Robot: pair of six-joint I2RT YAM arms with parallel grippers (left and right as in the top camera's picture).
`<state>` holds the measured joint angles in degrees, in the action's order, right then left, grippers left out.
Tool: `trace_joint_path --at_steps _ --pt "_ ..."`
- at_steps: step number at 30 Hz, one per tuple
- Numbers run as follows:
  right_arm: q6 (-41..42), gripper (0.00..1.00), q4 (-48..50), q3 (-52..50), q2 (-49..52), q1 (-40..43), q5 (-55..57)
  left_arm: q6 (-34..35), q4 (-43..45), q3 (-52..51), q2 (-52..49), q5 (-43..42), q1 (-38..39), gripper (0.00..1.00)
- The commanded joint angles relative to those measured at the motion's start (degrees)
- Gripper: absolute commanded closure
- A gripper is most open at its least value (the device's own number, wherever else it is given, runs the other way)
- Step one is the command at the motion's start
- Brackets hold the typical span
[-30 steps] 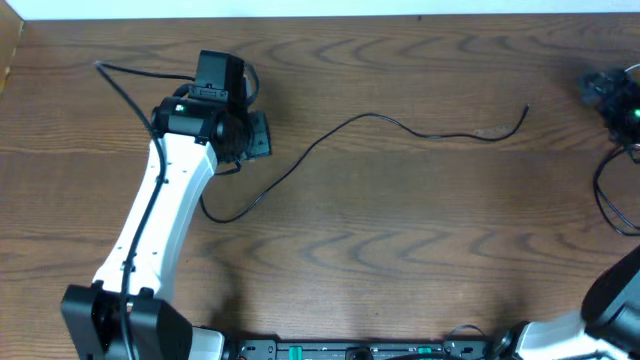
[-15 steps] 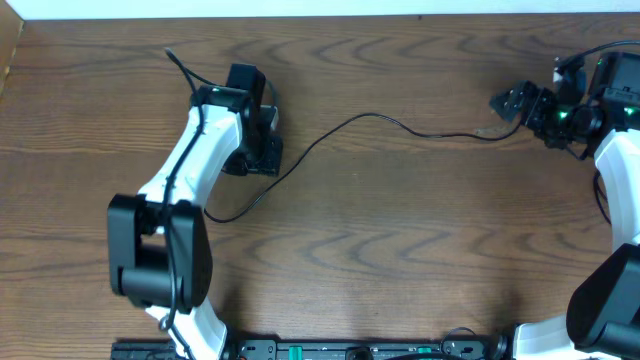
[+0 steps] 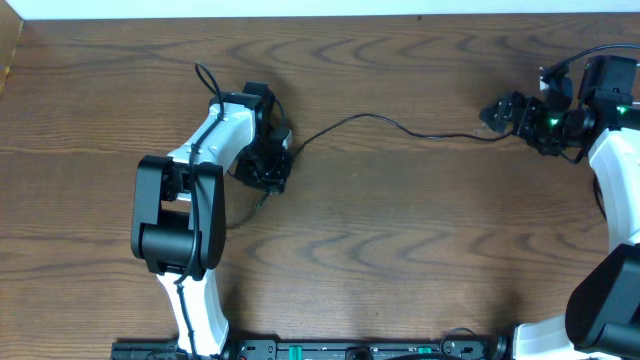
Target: Untangle cables
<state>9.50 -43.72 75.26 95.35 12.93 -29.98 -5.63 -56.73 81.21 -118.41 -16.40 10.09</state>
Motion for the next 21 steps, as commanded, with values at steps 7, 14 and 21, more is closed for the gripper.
trace_joint_path --at_steps 7,14,21 --pt "-1.44 0.01 -2.21 0.04 0.22 -3.54 -10.67 0.31 -2.73 3.32 18.05 -6.75 5.03 0.93" --pt "7.26 0.04 4.09 0.04 0.22 -5.68 -25.14 0.55 3.34 3.32 30.45 -6.73 13.44 0.92" --pt "28.92 0.01 8.04 0.04 0.24 -11.02 -24.11 0.52 6.62 3.30 30.75 -6.49 17.94 0.92"
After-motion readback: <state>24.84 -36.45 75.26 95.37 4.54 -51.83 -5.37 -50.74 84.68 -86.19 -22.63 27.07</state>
